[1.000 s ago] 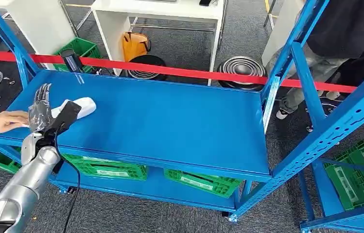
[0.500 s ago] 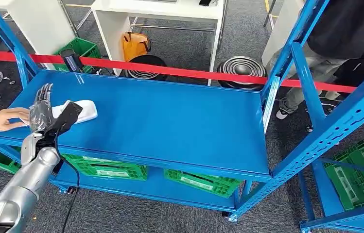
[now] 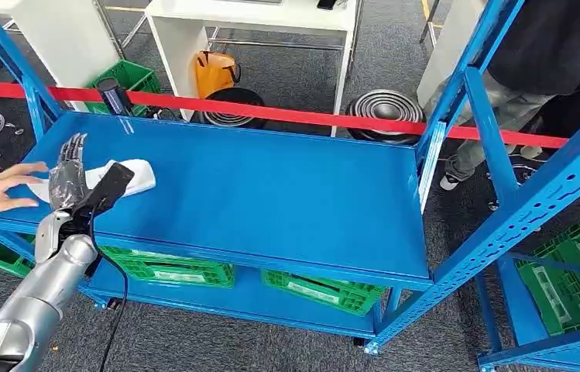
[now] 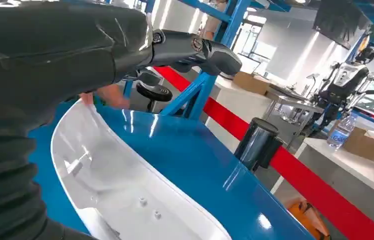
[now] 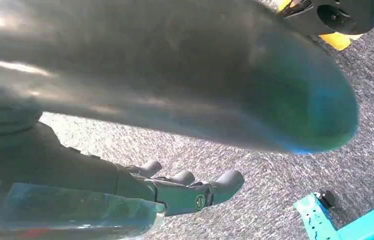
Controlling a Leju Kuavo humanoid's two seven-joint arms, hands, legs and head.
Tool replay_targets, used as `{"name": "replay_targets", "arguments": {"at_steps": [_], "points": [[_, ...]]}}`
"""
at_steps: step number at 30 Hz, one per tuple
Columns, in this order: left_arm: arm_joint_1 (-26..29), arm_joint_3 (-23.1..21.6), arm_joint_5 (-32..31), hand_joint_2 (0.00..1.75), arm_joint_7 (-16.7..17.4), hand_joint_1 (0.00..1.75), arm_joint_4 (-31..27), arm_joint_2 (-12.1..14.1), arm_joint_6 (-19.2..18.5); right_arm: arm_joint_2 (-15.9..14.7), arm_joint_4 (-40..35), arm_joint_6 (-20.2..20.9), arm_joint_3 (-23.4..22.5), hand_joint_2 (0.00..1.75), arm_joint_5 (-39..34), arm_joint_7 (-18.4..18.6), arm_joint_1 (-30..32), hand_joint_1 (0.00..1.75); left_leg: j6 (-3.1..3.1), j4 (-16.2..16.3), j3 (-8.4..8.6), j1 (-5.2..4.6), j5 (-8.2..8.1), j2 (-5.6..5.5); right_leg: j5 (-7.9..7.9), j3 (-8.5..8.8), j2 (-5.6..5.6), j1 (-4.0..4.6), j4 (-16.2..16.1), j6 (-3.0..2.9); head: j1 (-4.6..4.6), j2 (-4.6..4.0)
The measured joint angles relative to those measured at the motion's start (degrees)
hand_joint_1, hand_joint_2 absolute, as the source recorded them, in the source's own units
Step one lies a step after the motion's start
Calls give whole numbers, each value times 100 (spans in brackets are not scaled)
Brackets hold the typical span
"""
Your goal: Take the parts from the cabinet and place them on the table.
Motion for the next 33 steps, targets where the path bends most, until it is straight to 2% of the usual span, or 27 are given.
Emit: {"name": "replay_targets", "arguments": {"at_steps": [10, 25, 33], "points": [[-33, -48, -122, 175, 188, 0, 0, 6, -87, -4, -4, 13, -2, 0, -2, 0, 0, 0, 0, 0, 0, 0, 0, 0, 0, 0, 0, 0, 0, 0, 0, 0], [-23, -94, -286, 175, 396, 0, 0, 151, -111, 15, -2, 94, -44, 0, -46, 0, -1, 0, 0, 0, -1, 0, 0, 0, 0, 0, 0, 0, 0, 0, 0, 0], [-22, -142, -579, 175, 697, 0, 44, 306, -313, 122, 92, 160, -103, 0, -129, -44, 0, 0, 0, 0, -1, 1, 0, 0, 0, -1, 0, 1, 0, 0, 0, 0]]}}
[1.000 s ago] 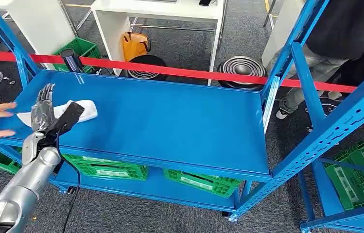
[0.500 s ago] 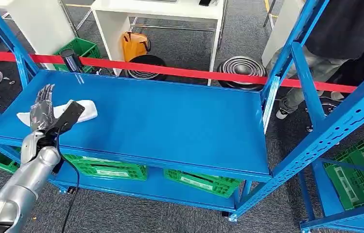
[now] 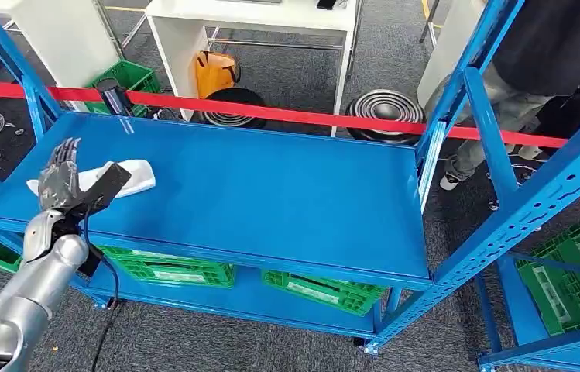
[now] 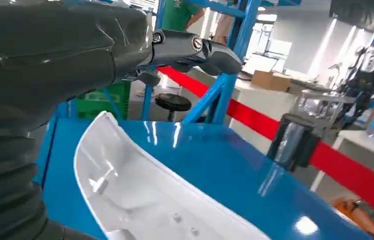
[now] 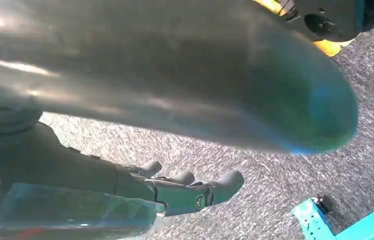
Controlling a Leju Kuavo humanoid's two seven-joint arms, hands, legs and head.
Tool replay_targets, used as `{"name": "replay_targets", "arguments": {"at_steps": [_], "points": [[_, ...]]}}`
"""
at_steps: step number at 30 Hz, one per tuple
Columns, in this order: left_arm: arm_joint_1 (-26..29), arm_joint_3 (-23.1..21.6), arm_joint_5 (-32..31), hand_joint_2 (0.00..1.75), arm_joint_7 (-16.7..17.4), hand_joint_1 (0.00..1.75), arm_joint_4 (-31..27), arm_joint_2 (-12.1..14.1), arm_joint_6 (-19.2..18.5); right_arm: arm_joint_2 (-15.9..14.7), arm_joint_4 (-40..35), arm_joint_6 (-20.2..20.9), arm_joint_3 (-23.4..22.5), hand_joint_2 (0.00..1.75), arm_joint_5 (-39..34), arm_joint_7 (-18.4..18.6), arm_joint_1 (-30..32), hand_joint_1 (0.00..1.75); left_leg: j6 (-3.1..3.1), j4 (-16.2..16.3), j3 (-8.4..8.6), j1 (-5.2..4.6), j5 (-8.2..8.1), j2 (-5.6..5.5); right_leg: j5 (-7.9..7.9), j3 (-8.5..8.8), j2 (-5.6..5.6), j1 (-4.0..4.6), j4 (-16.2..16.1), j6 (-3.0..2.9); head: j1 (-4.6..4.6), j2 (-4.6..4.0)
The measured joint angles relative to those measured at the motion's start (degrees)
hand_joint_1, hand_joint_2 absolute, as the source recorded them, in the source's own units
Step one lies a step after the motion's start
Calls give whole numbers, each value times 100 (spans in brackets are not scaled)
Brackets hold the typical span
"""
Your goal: Take the parts from the cabinet and place them on the table.
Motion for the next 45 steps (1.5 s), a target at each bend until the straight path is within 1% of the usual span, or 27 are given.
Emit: {"name": "replay_targets", "arguments": {"at_steps": [4, 7, 15, 21, 26, 33, 38, 45], "points": [[-2, -17, -22, 175, 33, 0, 28, 46, -24, 42, 48, 13, -28, 0, -20, -24, -1, 0, 0, 0, 0, 1, 0, 0, -1, 0, 0, 0, 0, -1, 0, 0], [-15, -20, -138, 175, 171, 0, 118, 66, -98, 92, 105, 66, -61, 0, -44, -63, -4, 0, 0, -1, -1, 1, 0, 0, -1, 1, 0, 0, 0, -1, 0, 0], [-68, -22, -502, 175, 223, 0, 793, 284, -39, 369, 402, 247, -120, 0, -124, -142, 5, 0, -2, -1, -2, 8, 0, 13, -1, -5, 4, 10, 0, -2, 0, 0], [-133, -26, -610, 175, 245, 0, 1060, 382, 22, 492, 548, 249, -127, 0, -151, -168, 31, 0, -4, -1, -3, 9, -2, 14, -2, -6, 3, 11, 0, -3, 0, 0], [-152, -33, -662, 175, 262, 0, 1167, 398, 26, 538, 614, 249, -131, 0, -153, -170, 30, 0, -4, 0, -4, 9, -2, 14, -2, -6, 3, 11, 0, -3, 0, 0], [-191, -149, -1108, 175, 413, 0, 1313, 455, 151, 588, 715, 256, -144, 0, -142, -214, 16, 0, -4, 0, -4, 10, -1, 14, -2, -6, 3, 11, 0, -3, 0, 0], [-204, -210, -1311, 175, 524, 0, 1412, 463, 236, 607, 771, 291, -149, 0, -129, -221, 10, 0, -4, 0, -4, 10, -2, 14, -2, -7, 3, 11, 0, -3, 0, 0], [-203, -273, -1322, 175, 535, 0, 1486, 463, 262, 608, 811, 306, -149, 0, -127, -221, 10, 0, -4, 0, -4, 10, -2, 14, -2, -6, 3, 11, 0, -3, 0, 0]]}}
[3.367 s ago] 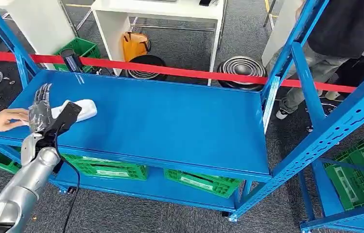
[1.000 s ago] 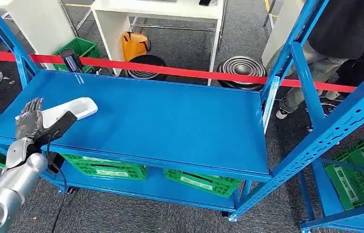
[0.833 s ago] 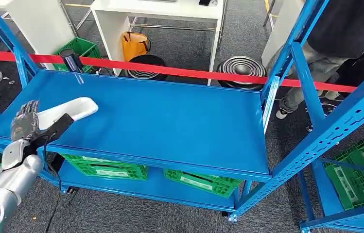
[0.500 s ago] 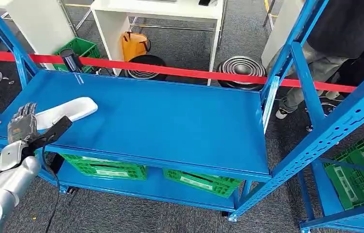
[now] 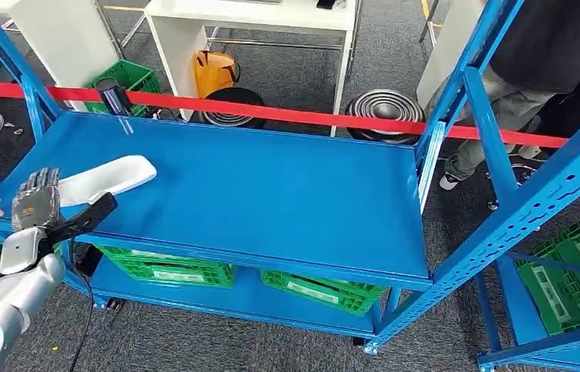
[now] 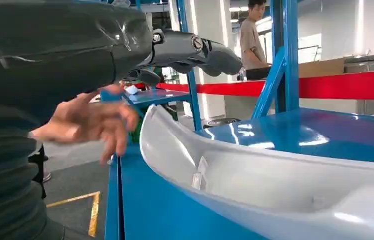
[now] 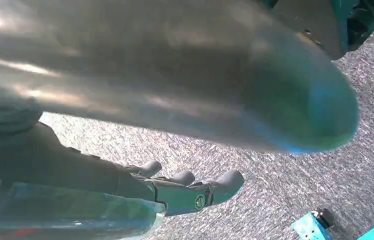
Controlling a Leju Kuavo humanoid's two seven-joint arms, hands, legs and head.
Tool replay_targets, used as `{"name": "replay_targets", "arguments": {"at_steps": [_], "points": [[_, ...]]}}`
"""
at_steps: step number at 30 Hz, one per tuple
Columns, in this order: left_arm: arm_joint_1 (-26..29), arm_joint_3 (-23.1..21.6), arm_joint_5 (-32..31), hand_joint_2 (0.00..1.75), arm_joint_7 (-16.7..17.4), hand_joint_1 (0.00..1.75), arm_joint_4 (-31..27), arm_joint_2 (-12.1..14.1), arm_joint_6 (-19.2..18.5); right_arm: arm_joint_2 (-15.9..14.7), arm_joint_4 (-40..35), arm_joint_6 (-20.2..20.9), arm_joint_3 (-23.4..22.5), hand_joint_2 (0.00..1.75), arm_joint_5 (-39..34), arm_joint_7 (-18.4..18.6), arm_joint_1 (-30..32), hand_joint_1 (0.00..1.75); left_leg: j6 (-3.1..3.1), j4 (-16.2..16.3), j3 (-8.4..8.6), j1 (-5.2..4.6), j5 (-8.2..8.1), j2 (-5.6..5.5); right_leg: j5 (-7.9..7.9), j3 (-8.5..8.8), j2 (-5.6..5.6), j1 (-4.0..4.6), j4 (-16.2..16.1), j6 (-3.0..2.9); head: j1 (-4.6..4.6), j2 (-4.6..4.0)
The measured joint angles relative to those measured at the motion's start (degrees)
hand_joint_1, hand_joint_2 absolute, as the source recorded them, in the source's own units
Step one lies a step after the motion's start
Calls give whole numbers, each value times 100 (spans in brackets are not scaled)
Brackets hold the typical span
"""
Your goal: Take the parts from the cabinet and place them on the table.
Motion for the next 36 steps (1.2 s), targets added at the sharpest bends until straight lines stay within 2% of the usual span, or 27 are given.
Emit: {"name": "replay_targets", "arguments": {"at_steps": [9, 16, 23, 26, 28, 30, 32, 36], "points": [[99, -4, -72, 175, 2, 0, 55, 61, 111, 13, 44, 52, 2, 0, 90, -9, -23, 0, 0, 0, -2, 1, 0, 0, 0, 0, 0, 1, 0, 0, 0, 0], [231, 7, -203, 175, -68, 0, 55, 151, 356, 55, 87, 138, 20, 0, 114, -13, -51, 0, -1, 0, -2, 4, -1, 0, -1, -1, 0, 2, 0, -1, 0, 0], [259, 96, -199, 175, -103, 0, 55, 149, 367, 105, 138, 190, 33, 0, 101, -18, -45, 0, -1, 0, -1, 6, -1, 0, -1, -1, 0, 2, 0, -1, 0, 0], [286, 197, -70, 175, -350, 0, 35, 116, 569, 136, 164, 212, 33, 0, 41, -42, -30, 0, -1, 0, -1, 6, -1, 0, -1, -4, 0, 2, 0, -1, 0, 0], [326, 350, 162, 175, -775, 0, -88, 52, 774, 164, 179, 212, 28, 0, -33, -81, -8, 0, -2, 0, -1, 6, 0, -3, -1, -4, -1, 2, 0, -1, 0, 0], [480, 561, 445, 175, -1203, 0, -455, -30, 833, 183, 181, 199, 20, 0, -94, -140, 12, 0, -2, 0, -1, 5, -1, -1, -1, -3, 0, 0, 0, -1, 0, 0], [680, 754, 570, 175, -1327, 0, -904, -123, 822, 197, 181, 186, 17, 0, -127, -155, 36, 0, -4, 0, -2, 5, -2, 0, -1, -4, 6, 1, 0, -1, 0, 0], [680, 754, 570, 175, -1327, 0, -904, -123, 822, 197, 181, 186, 17, 0, -127, -155, 36, 0, -4, 0, -2, 5, -2, 0, -1, -4, 6, 1, 0, -1, 0, 0]]}}
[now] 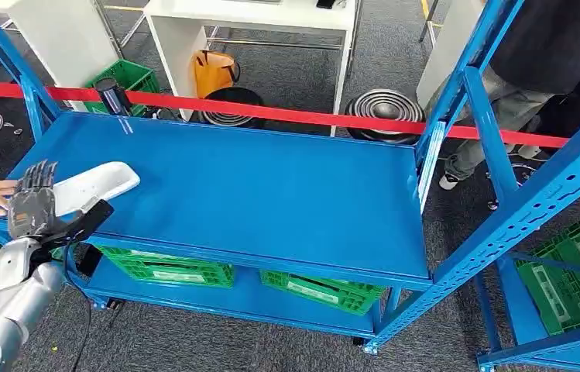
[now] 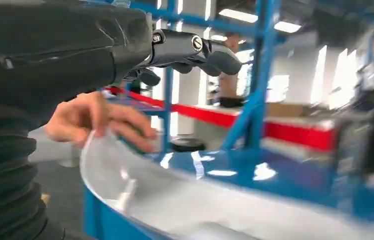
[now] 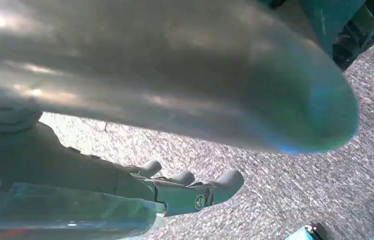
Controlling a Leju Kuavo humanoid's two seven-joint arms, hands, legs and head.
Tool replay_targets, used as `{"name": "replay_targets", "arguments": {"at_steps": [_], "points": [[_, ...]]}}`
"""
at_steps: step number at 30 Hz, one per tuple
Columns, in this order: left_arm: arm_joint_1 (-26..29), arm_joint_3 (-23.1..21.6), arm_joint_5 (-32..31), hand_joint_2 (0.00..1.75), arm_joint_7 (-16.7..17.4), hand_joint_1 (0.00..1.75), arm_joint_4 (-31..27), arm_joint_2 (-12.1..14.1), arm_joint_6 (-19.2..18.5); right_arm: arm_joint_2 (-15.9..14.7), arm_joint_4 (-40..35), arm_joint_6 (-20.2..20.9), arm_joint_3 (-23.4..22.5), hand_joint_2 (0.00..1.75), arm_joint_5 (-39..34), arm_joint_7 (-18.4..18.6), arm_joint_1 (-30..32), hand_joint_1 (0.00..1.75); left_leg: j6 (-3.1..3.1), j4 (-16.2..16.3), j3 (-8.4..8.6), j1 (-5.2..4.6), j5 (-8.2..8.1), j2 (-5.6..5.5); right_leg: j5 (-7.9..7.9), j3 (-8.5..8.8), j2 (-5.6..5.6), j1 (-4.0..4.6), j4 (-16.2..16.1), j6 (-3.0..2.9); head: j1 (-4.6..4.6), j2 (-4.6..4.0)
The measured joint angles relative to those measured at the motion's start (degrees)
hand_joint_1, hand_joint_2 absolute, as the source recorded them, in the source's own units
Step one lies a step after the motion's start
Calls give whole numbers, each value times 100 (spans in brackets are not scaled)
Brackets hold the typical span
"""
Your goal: Take the parts from the cabinet and place them on the table.
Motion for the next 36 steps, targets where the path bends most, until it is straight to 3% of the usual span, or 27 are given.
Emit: {"name": "replay_targets", "arguments": {"at_steps": [5, 6, 7, 11, 24, 36], "points": [[184, 146, 161, 175, -98, 0, -387, -69, -9, 9, 0, -6, -4, 0, -17, -2, 19, 0, -3, 0, 0, 0, -3, 5, 0, -1, 7, 0, 0, 0, 0, 0], [611, 425, 572, 175, -366, 0, -1234, -188, -68, 15, 0, -4, -22, 0, -50, -22, 47, 0, -5, 0, 1, -1, -4, 8, 0, -4, 11, -1, -1, 0, 0, 0], [1018, 621, 748, 175, -413, 0, -2201, -328, -300, 22, 0, -42, -48, 0, -122, -81, 57, 0, -5, 0, -3, -1, -5, 5, -1, -6, 8, 0, -2, 0, 0, 0], [1196, 699, 778, 175, -378, 0, -2849, -413, -448, 22, 0, -101, -74, 0, -131, -120, 57, 0, -5, 0, -3, 0, -5, 5, -1, -2, 8, 1, -2, -1, 0, 0], [1391, 946, 997, 175, -433, 0, -3422, -559, -450, -15, 0, -205, -83, 0, -79, -166, 37, 0, -6, -1, -3, 2, -4, 4, 0, -2, 8, 3, 0, -2, 0, 0], [1522, 1235, 820, 175, -313, 0, -3748, -638, -483, -42, 0, -229, -77, 0, -31, -155, -55, 0, -6, 0, -3, 2, -4, 3, 0, 0, 6, 3, -1, -2, 0, 0]]}}
